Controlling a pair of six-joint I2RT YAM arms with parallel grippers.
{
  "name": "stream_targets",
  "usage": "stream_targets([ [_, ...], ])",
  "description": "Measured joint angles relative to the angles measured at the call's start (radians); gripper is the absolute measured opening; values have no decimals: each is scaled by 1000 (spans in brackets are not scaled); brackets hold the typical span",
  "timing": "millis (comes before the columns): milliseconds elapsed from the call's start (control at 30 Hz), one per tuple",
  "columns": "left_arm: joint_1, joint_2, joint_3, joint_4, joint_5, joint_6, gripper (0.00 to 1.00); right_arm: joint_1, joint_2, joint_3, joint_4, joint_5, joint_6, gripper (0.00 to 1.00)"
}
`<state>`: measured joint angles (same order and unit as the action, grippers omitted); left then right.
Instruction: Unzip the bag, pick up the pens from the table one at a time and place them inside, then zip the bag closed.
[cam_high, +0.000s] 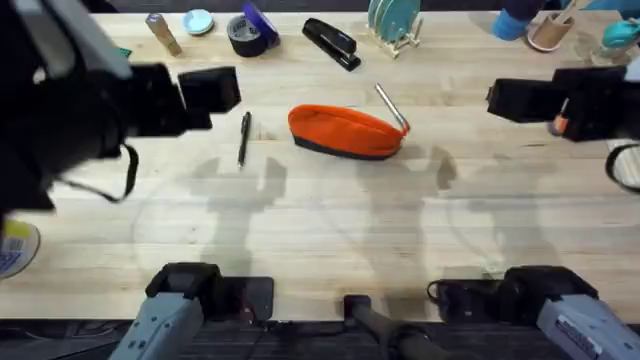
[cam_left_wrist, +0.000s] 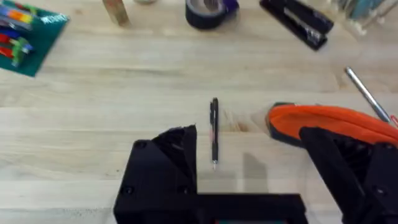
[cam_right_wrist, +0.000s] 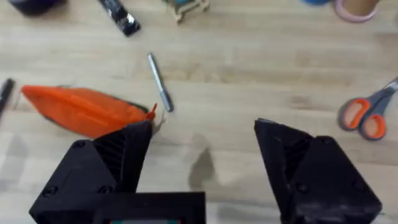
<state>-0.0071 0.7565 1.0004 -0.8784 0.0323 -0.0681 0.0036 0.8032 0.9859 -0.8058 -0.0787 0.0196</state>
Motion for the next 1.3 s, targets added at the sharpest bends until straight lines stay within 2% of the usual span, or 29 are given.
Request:
stream_targets([
  [200, 0, 196, 170, -151, 42, 0, 993, 0, 185, 175, -199, -17, 3, 996],
  [333, 0, 305, 262, -258, 54, 0, 993, 0, 293, 262, -269, -20, 3, 996],
  [433, 0, 371, 305, -297, 55, 0, 993, 0, 357, 301, -292, -20, 3, 995],
  [733, 0, 472, 317, -301, 56, 0, 993, 0, 431, 312, -291, -42, 3, 995],
  [1133, 0, 486, 317, -281, 57, 1, 993, 0, 431, 312, -291, -43, 3, 996],
  [1300, 0, 486, 317, -281, 57, 28, 993, 0, 431, 312, -291, -45, 3, 996],
])
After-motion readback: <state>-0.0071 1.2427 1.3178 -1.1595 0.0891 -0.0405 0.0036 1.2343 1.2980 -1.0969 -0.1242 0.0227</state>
